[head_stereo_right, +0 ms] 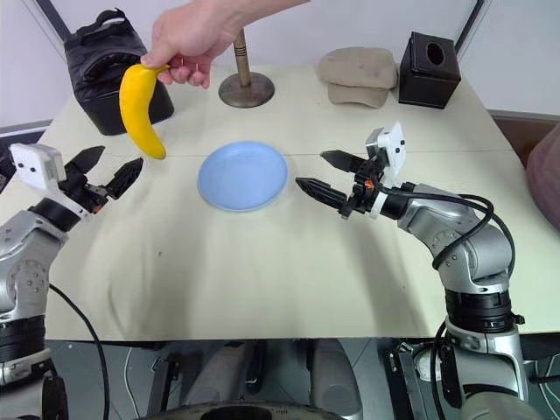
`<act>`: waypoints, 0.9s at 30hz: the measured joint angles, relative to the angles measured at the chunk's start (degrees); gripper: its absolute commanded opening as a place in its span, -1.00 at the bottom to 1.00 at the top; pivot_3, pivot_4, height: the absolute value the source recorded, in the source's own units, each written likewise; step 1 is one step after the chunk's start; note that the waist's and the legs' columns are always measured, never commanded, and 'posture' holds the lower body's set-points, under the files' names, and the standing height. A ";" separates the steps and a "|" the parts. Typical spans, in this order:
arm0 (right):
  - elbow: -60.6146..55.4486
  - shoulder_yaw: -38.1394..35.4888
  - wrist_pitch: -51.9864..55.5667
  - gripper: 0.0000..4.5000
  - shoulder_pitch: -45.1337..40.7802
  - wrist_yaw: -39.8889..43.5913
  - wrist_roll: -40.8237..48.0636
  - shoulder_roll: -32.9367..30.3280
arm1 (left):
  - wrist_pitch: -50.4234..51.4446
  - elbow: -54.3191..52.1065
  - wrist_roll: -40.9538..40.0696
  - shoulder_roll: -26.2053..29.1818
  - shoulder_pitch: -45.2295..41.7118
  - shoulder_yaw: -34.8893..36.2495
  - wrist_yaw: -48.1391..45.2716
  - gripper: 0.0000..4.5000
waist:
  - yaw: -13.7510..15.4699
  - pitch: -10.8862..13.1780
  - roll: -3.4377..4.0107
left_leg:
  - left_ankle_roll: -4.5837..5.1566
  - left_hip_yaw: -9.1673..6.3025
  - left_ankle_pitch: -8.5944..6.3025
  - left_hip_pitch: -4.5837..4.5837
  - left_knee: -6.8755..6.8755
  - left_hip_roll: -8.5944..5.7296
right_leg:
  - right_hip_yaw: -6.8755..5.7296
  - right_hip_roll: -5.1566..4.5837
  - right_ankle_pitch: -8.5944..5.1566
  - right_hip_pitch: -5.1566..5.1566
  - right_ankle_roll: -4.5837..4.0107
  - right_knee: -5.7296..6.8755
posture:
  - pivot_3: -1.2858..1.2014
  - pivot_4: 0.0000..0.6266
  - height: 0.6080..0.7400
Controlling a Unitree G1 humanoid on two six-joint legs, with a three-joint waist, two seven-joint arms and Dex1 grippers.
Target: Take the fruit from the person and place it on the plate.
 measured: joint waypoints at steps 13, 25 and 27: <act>1.43 1.08 -3.18 1.00 0.47 -2.83 -3.49 2.63 | -4.43 14.09 5.58 -0.89 -14.32 -7.46 -2.46 0.76 | -0.15 -0.01 -0.02 | 0.00 0.06 0.00 0.01 0.00 0.00 | 0.00 0.04 0.03 -0.02 0.03 0.02 | 0.03 -0.52 1.00; 0.82 0.89 -3.94 1.00 2.56 -5.15 -4.01 2.93 | -7.35 18.30 6.54 -1.60 -17.53 -8.71 -4.84 -0.36 | -0.16 -0.01 -0.02 | 0.00 0.06 0.00 0.01 0.01 0.00 | 0.01 0.04 0.05 -0.02 0.04 0.02 | 0.03 -0.52 1.00; 0.76 0.78 -3.98 1.00 3.07 -5.35 -4.01 2.93 | -8.19 20.28 7.83 -1.39 -18.75 -9.86 -5.86 -0.36 | -0.13 -0.01 -0.02 | 0.00 0.06 0.00 0.01 0.00 0.00 | 0.00 0.05 0.05 -0.02 0.04 0.03 | 0.03 -0.52 1.00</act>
